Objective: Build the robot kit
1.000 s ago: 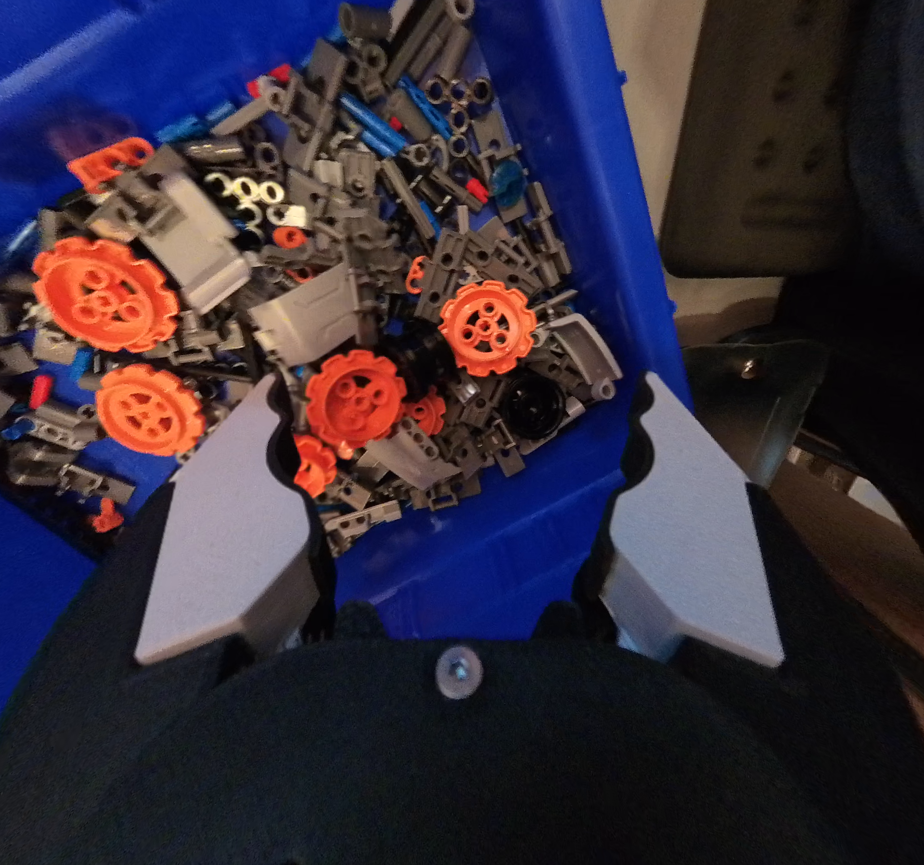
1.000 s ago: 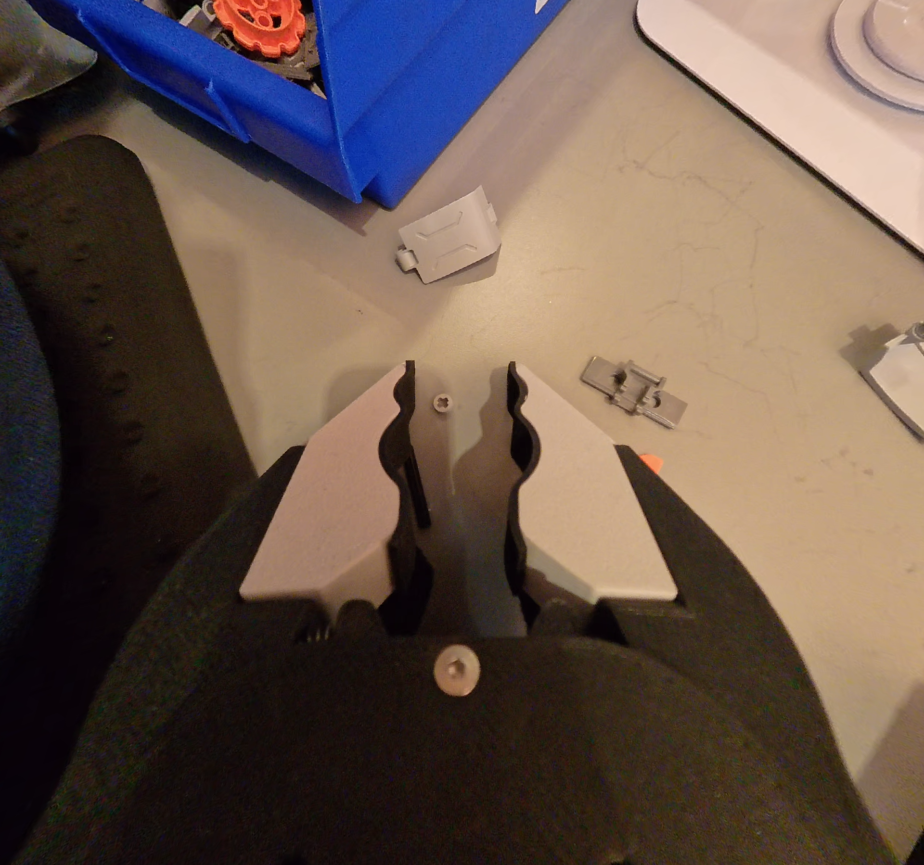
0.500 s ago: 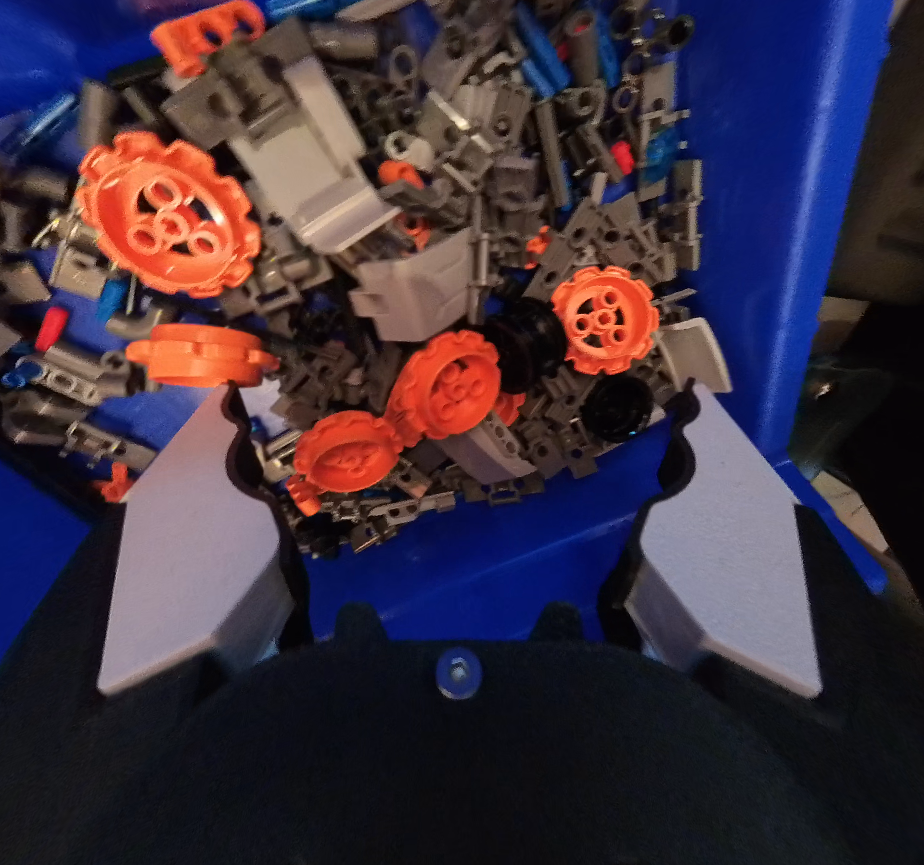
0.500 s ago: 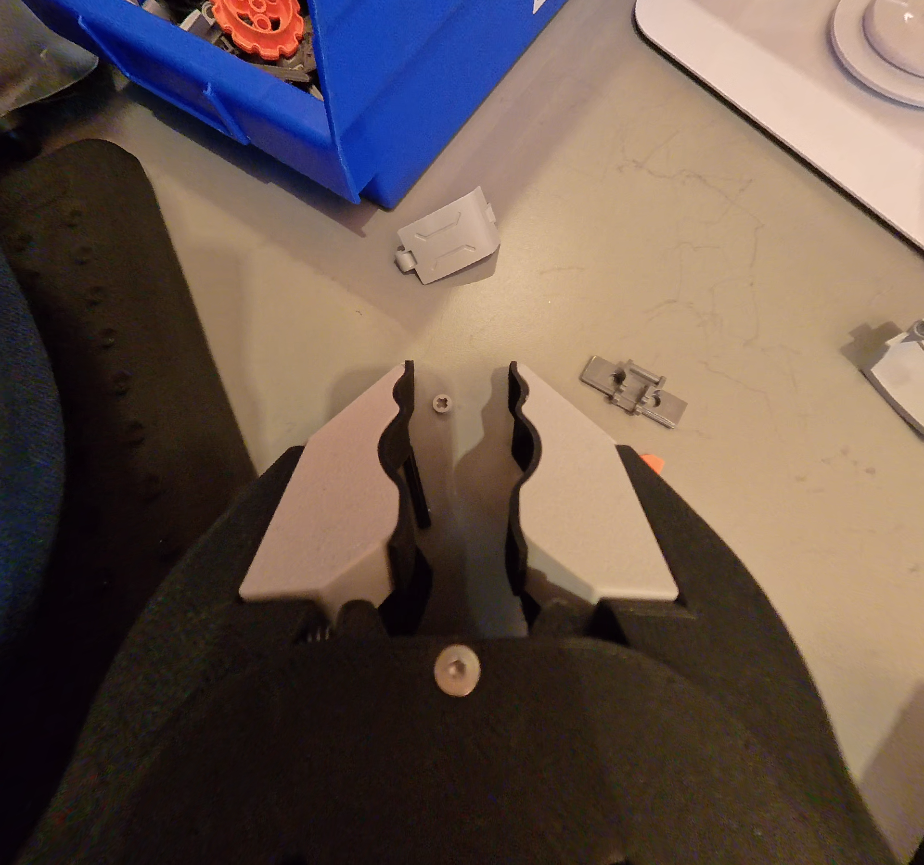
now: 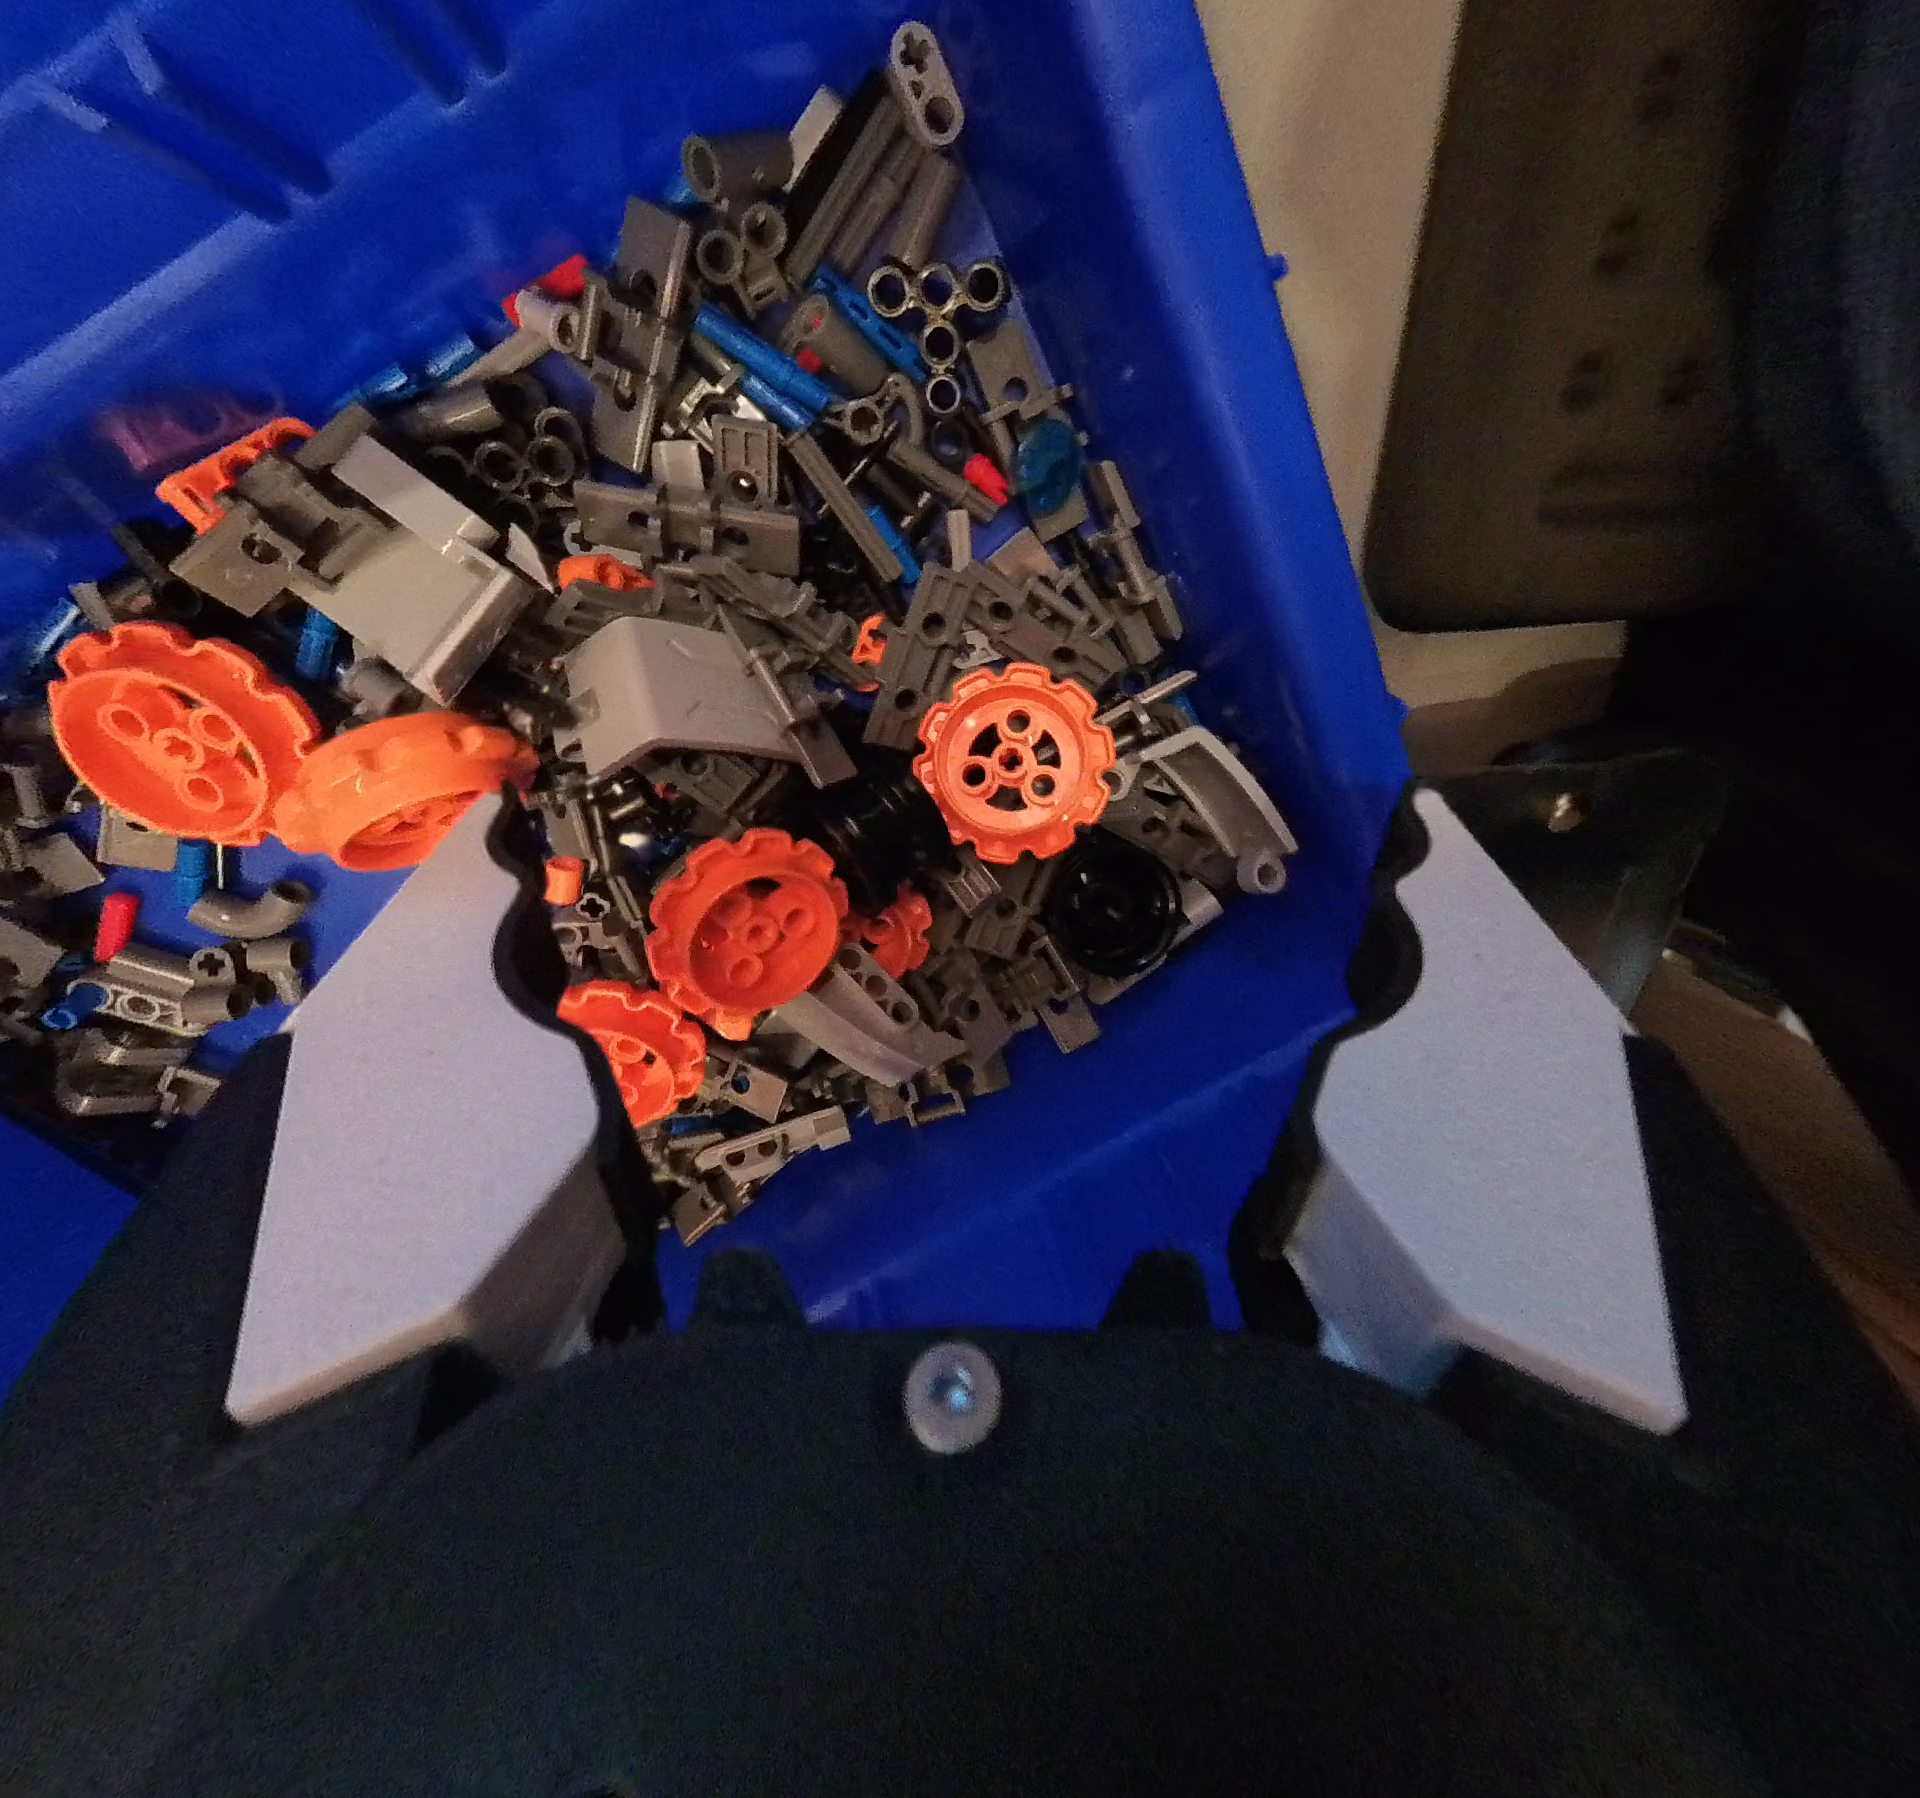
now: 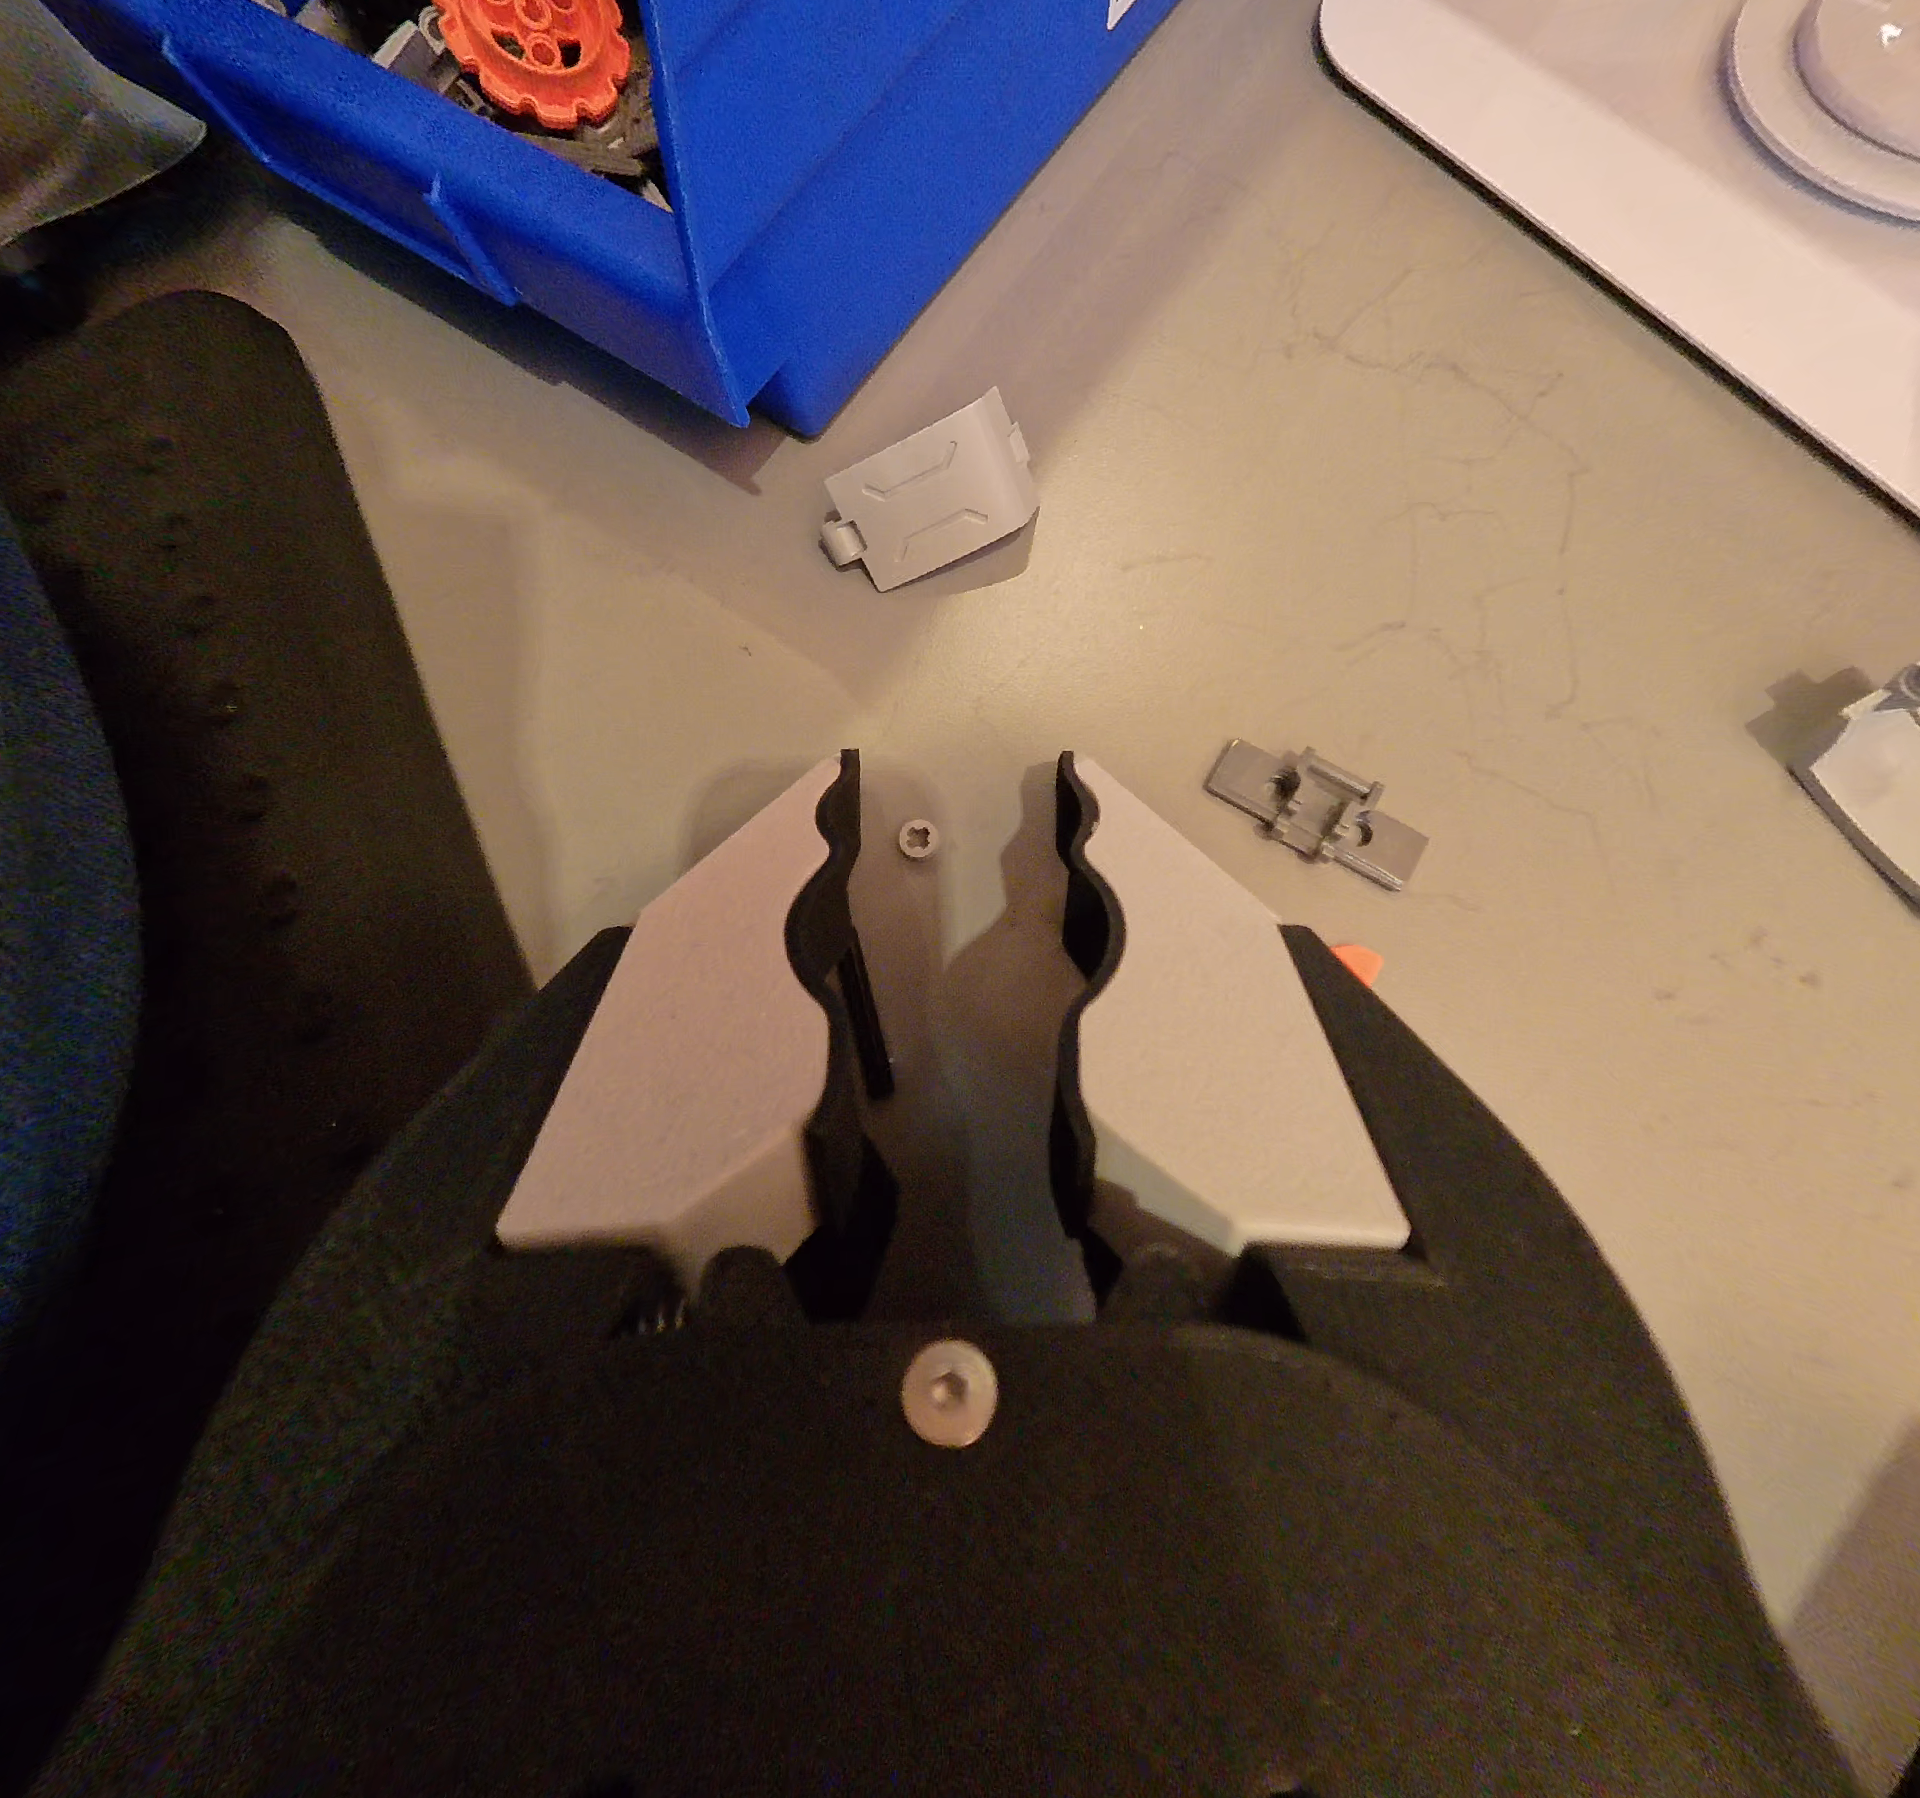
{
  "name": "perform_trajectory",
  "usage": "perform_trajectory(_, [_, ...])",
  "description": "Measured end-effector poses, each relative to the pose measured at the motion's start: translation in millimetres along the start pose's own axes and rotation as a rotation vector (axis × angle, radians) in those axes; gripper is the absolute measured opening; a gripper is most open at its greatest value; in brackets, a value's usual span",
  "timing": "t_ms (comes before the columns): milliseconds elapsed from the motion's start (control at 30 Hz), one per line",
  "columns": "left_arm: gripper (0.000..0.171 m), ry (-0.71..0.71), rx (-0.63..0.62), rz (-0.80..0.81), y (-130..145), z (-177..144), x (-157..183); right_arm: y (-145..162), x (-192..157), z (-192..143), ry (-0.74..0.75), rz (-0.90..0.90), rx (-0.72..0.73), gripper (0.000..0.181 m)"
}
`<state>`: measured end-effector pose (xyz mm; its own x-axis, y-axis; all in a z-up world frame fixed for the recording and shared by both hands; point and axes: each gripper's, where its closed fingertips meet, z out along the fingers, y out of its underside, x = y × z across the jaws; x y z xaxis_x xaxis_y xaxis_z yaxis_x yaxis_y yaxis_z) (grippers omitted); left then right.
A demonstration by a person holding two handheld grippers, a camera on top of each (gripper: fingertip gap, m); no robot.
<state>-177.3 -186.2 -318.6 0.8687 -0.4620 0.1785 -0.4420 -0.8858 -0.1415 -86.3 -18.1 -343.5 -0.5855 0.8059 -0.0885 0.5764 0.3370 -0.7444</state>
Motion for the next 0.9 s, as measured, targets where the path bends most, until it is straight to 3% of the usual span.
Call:
perform_trajectory(267, [0.138, -0.035, 0.036, -0.076, 25.5, -29.8, -17.1, 0.0, 0.1, -0.2, 0.000, 0.000, 0.000, 0.036])
perform_trajectory(500, [0.139, -0.133, -0.116, -0.151, 88.9, -47.9, -60.0, -0.1, -0.4, -0.2, -0.005, 0.001, 0.000, 0.037])
perform_trajectory(567, [0.139, -0.042, -0.092, -0.224, 95.0, -47.7, -67.5, -0.2, -0.6, -0.1, -0.004, -0.001, 0.000, 0.037])
perform_trajectory(667, [0.140, 0.022, -0.173, -0.228, 109.6, -37.1, -76.2, -0.1, -0.5, -0.1, -0.001, -0.005, 0.000, 0.037])
perform_trajectory(767, [0.144, 0.132, -0.183, -0.250, 105.4, -24.3, -70.3, 0.0, -0.5, -0.1, -0.001, -0.005, 0.000, 0.037])
perform_trajectory(900, [0.142, 0.168, -0.199, -0.270, 103.3, -21.2, -72.2, -0.2, -0.4, -0.3, -0.002, -0.002, 0.000, 0.037])
